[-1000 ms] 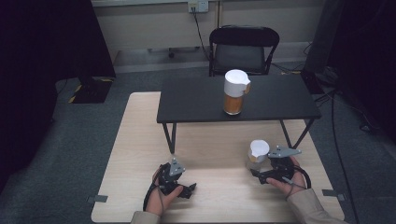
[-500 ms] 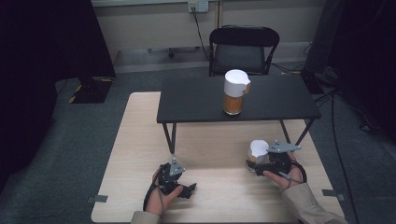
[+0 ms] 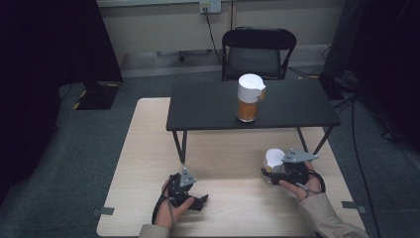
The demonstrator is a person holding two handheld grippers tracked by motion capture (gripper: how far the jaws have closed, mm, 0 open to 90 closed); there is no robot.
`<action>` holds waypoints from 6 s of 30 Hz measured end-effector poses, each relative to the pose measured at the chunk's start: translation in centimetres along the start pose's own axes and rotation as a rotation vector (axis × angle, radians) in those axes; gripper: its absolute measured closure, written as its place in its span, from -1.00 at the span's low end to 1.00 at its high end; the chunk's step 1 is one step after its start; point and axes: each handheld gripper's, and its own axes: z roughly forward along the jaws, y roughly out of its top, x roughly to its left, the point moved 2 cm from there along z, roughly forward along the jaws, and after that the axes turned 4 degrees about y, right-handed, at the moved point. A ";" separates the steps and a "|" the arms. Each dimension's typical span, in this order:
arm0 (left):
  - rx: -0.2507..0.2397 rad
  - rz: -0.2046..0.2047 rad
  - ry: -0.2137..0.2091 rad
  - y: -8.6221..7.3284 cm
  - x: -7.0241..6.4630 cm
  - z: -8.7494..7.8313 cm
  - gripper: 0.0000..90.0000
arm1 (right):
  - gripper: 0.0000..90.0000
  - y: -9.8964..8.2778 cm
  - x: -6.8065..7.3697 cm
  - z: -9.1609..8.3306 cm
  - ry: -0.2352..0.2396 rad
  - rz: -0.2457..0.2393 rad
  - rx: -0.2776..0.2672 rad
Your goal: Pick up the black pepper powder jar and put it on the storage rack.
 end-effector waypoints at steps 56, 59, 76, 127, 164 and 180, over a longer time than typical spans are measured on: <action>0.000 0.000 0.000 0.0 0.0 0.0 -1.00 | -0.33 8.9 -1.2 -5.0 0.147 -0.037 0.004; 0.000 0.000 0.000 0.0 0.0 0.0 -1.00 | -0.33 9.5 -1.2 -5.3 0.149 -0.035 0.007; 0.000 0.000 0.000 0.0 0.0 0.0 -1.00 | -0.33 12.2 -1.5 -7.1 0.152 -0.013 0.011; 0.000 -0.001 -0.001 0.0 0.0 0.0 -1.00 | -0.33 20.3 -2.9 -10.2 0.044 -0.006 -0.069; 0.000 -0.002 -0.001 0.0 0.0 0.0 -1.00 | -0.33 20.7 -3.6 -6.3 -0.067 0.018 -0.047; 0.000 -0.001 -0.001 0.0 0.0 0.0 -1.00 | -0.33 20.2 -3.5 -6.0 -0.080 0.041 -0.069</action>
